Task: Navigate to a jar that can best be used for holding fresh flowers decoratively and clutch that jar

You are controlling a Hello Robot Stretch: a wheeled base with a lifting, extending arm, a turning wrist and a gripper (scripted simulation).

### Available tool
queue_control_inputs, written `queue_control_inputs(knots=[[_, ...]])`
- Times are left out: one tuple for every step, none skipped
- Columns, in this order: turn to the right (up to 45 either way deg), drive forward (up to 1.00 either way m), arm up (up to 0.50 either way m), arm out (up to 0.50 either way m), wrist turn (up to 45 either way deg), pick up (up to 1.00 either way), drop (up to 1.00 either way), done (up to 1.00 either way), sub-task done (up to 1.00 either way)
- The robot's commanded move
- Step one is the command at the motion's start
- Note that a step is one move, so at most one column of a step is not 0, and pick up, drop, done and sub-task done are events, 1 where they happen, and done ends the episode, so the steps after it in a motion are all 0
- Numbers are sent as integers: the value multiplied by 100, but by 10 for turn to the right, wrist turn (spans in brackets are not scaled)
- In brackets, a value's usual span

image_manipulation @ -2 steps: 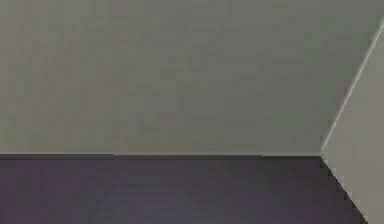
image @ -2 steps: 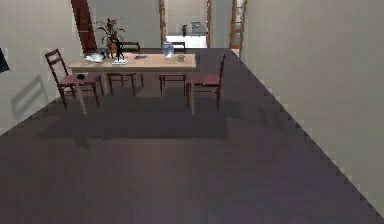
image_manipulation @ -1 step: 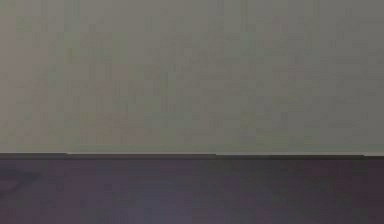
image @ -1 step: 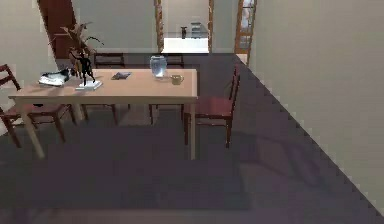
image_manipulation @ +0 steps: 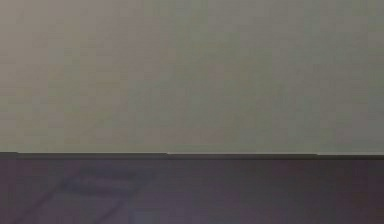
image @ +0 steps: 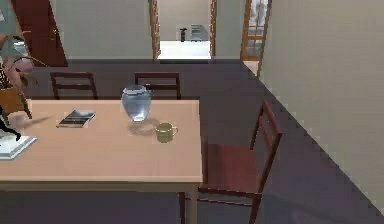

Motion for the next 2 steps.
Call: queue_control_inputs(knots=[[60, 0, 0, 0, 0, 0, 0, 0, 0], [0, 20, 0, 0, 0, 0, 0, 0, 0]])
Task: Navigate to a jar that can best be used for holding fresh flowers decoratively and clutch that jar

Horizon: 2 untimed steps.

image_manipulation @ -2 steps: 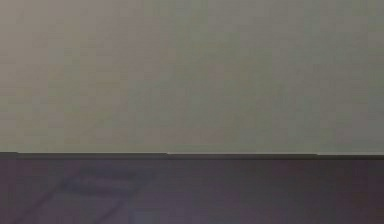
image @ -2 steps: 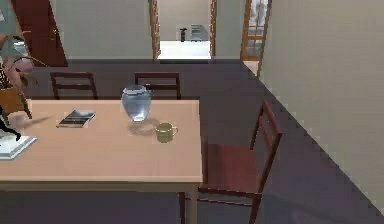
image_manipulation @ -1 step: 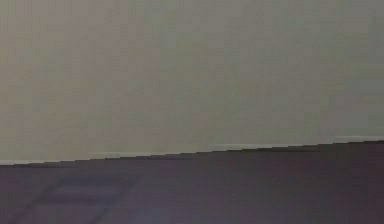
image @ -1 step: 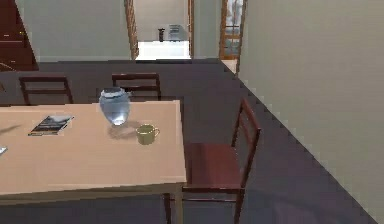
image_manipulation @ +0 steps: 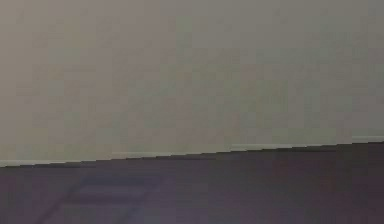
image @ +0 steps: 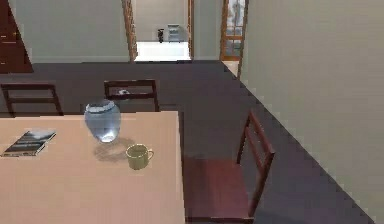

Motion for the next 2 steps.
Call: queue_control_inputs(knots=[[-450, 0, 0, 0, 0, 0, 0, 0, 0], [-450, 0, 0, 0, 0, 0, 0, 0, 0]])
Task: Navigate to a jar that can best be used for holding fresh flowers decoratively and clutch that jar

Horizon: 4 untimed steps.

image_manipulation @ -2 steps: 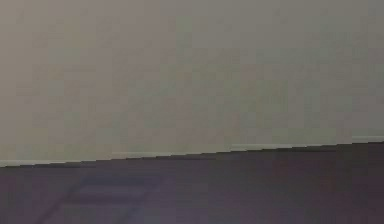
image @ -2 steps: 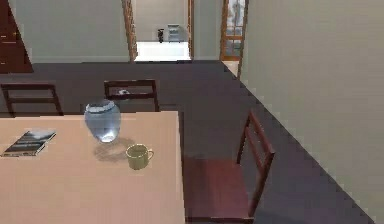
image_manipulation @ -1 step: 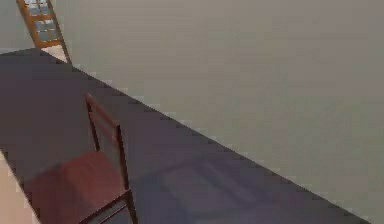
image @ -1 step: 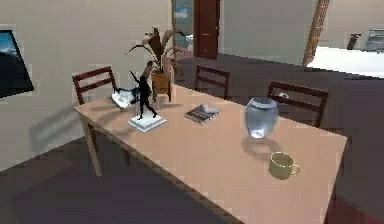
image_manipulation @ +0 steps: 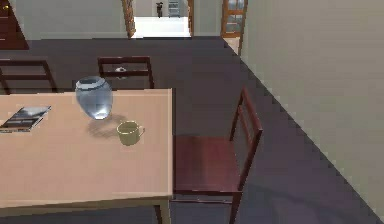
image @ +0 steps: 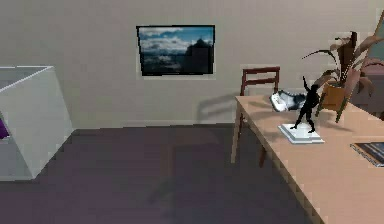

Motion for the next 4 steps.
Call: queue_control_inputs(knots=[[-210, 0, 0, 0, 0, 0, 0, 0, 0], [450, 0, 0, 0, 0, 0, 0, 0, 0], [0, 50, 0, 0, 0, 0, 0, 0, 0], [-240, 0, 0, 0, 0, 0, 0, 0, 0]])
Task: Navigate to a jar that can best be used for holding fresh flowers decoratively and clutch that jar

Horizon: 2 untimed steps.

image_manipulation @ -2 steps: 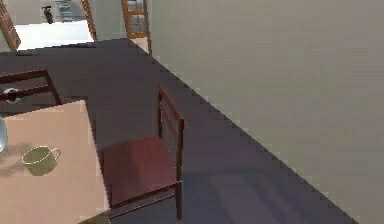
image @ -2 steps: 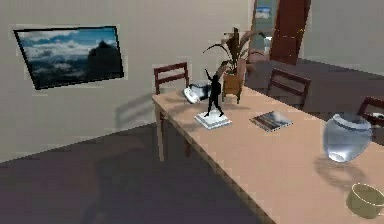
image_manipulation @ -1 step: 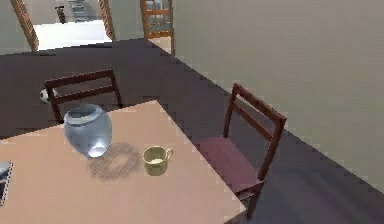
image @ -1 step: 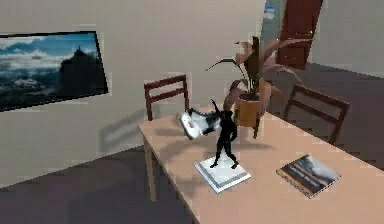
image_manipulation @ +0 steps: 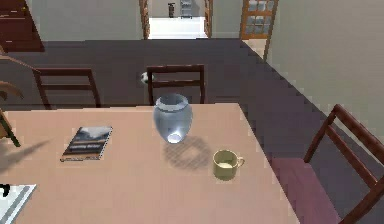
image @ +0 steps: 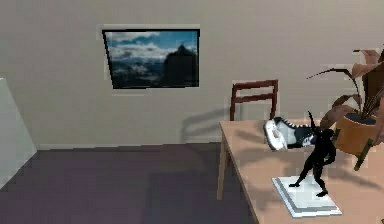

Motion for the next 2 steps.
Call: queue_control_inputs(knots=[[0, 0, 50, 0, 0, 0, 0, 0, 0], [0, 0, 38, 0, 0, 0, 0, 0, 0]])
